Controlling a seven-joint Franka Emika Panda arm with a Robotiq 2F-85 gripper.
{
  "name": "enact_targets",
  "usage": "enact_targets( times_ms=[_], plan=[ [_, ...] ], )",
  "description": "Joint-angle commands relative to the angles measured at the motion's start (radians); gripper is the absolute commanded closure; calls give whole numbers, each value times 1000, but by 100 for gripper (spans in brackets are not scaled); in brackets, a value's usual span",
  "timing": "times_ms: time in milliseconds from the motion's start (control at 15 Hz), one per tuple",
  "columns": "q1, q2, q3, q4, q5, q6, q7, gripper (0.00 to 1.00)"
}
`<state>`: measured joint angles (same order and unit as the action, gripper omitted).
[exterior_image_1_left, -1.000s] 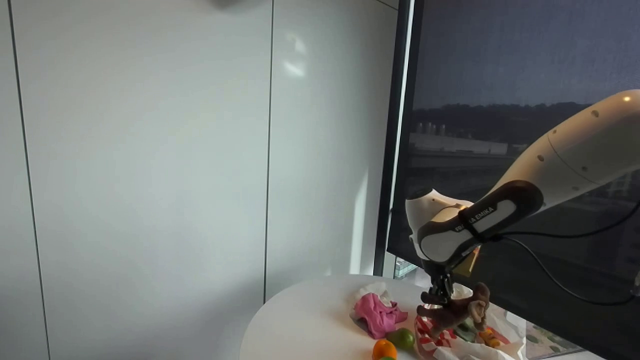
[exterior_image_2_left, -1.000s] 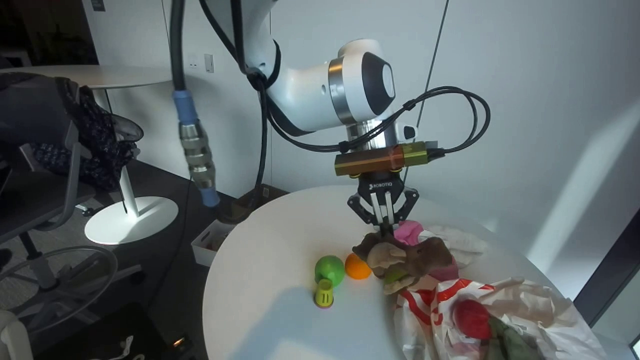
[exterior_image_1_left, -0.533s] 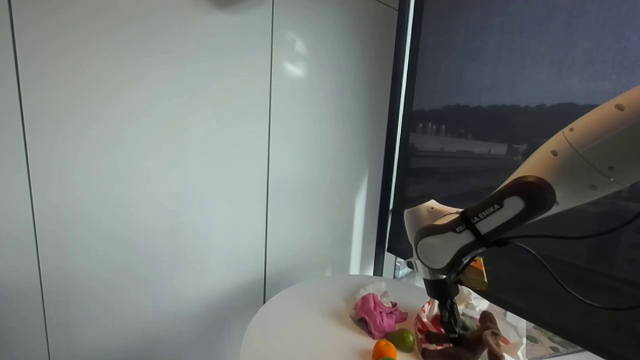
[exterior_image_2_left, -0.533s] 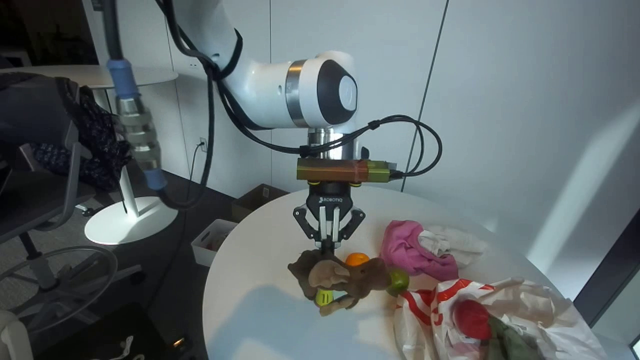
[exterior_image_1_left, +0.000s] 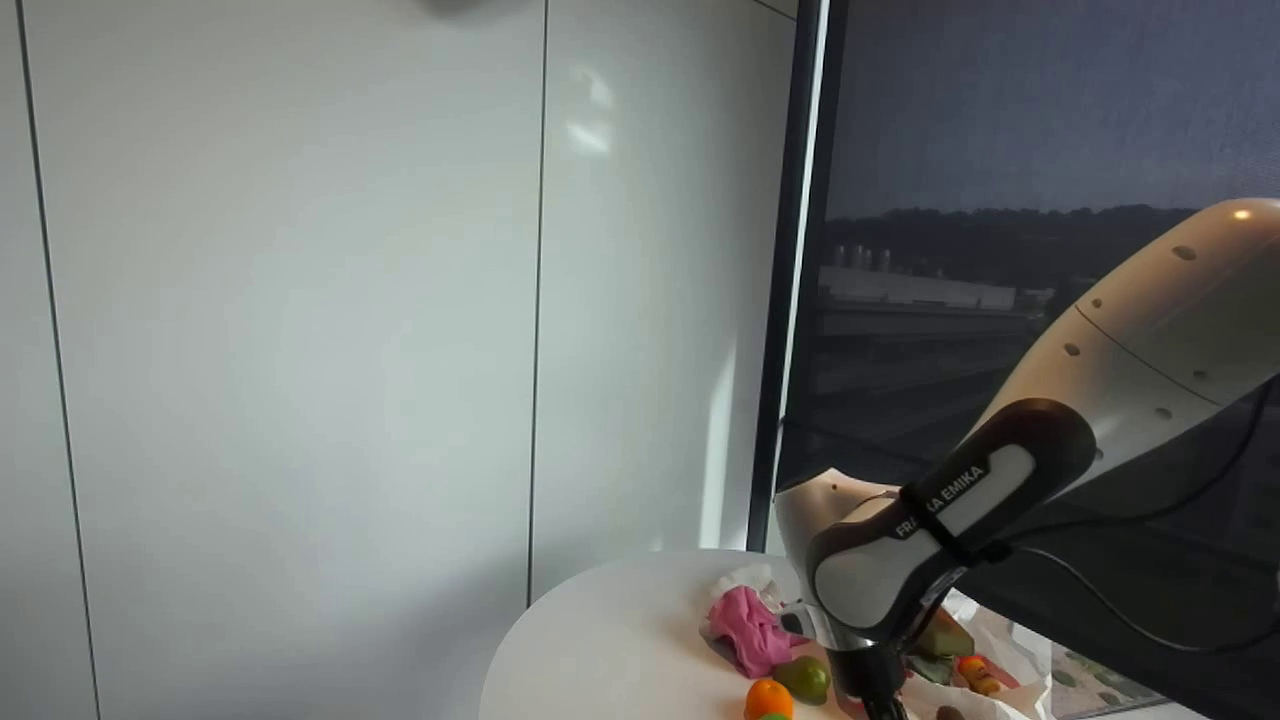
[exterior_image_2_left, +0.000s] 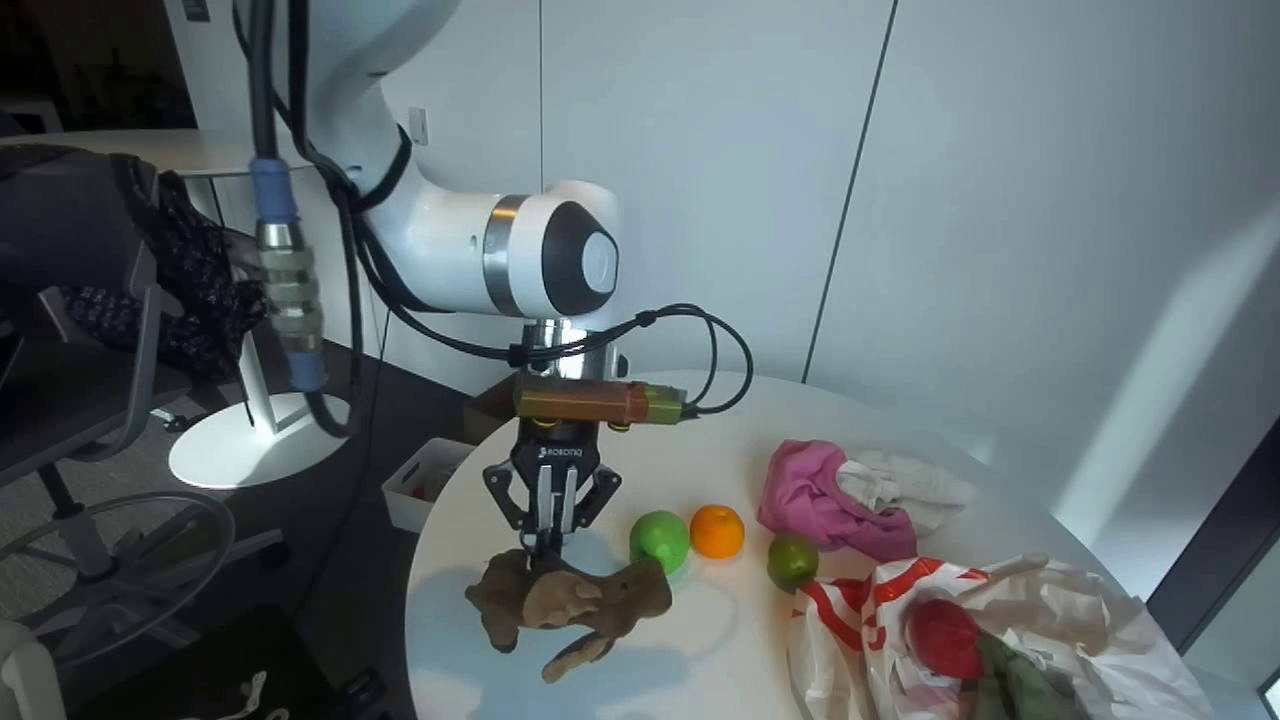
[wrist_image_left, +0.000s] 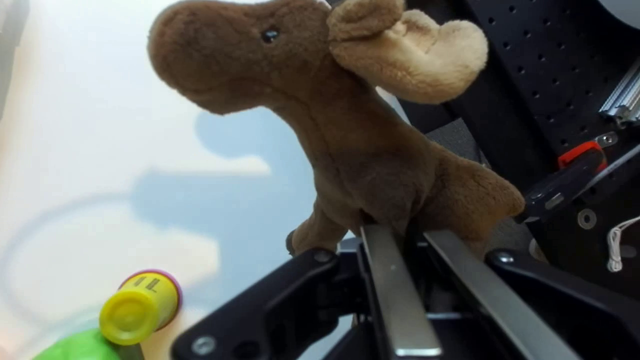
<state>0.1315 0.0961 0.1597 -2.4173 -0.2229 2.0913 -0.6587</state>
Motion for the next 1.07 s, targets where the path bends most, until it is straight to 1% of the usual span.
enact_targets(
  times_ms=[0,133,333,400,467,600,733,800,867,933,1000],
  plan=[
    [19,71,36,37,60,93,-48,88],
    [22,130,53,75,88,128,-56,88],
    [15,212,65,116,102,230,-47,87],
    [9,235,66,119,101,284,-53,87],
    [1,263,67,131,103,313,-61,87],
    [-18,312,68,147,110,362,-67,87],
    [-39,353,67,162,107,387,-68,86],
    [-49,370,67,172,107,387,-68,61],
    [-59,380,68,178,106,391,-67,61],
    [-68,384,70,183,105,392,-68,57],
    [-76,382,74,185,107,388,-70,51]
  ],
)
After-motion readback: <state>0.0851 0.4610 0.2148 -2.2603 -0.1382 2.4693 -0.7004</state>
